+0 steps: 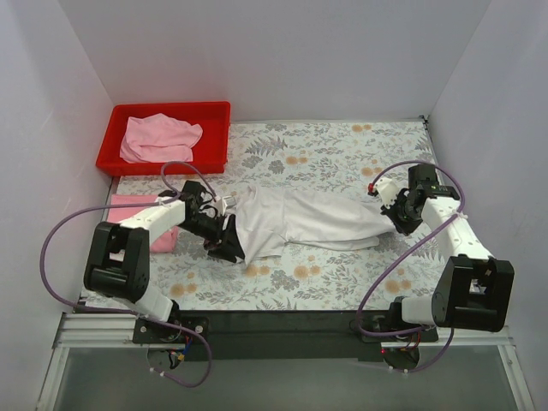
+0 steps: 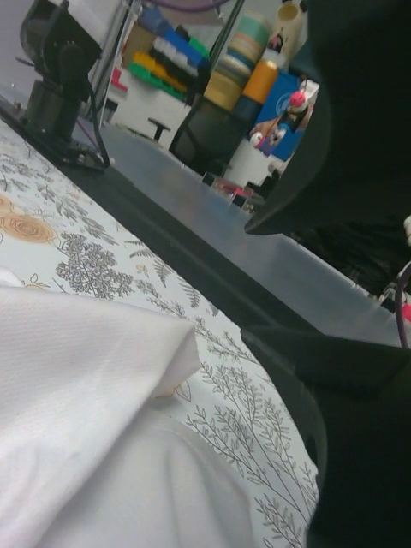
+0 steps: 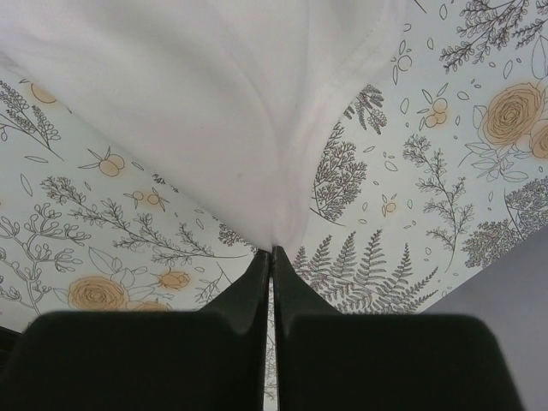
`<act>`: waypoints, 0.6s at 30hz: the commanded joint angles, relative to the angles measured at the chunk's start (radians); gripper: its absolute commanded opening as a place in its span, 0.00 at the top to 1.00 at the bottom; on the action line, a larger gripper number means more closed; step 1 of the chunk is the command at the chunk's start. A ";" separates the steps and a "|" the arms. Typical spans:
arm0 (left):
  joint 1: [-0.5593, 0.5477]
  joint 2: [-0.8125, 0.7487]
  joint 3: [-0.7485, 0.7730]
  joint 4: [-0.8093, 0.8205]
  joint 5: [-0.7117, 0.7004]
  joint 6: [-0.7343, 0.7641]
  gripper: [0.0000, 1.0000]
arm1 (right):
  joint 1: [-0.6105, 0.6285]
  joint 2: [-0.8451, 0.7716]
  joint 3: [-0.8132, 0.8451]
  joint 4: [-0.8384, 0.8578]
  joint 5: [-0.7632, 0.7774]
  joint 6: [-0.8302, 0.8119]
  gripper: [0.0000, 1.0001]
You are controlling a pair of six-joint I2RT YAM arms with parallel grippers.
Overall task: Fold and stack the t-shirts
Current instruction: Flatten the tshirt out
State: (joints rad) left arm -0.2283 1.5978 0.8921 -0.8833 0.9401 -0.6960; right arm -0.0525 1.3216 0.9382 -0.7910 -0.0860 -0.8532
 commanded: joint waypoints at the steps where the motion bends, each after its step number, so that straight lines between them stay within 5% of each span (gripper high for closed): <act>1: 0.012 -0.113 -0.007 0.075 -0.092 -0.091 0.52 | -0.004 -0.002 0.022 -0.004 -0.038 -0.009 0.99; 5: 0.043 -0.208 0.103 0.103 -0.141 0.007 0.51 | -0.001 -0.047 -0.012 -0.007 -0.064 -0.021 0.99; 9: -0.041 -0.239 0.231 -0.009 -0.296 0.520 0.55 | 0.000 -0.070 -0.036 -0.008 -0.066 -0.038 0.99; 18: -0.146 -0.670 -0.091 0.004 -0.224 1.600 0.47 | 0.002 -0.047 -0.033 -0.019 -0.067 -0.026 0.99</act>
State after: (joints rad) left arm -0.3328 1.0134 0.8703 -0.8581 0.6949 0.3664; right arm -0.0521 1.2713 0.9016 -0.7918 -0.1333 -0.8688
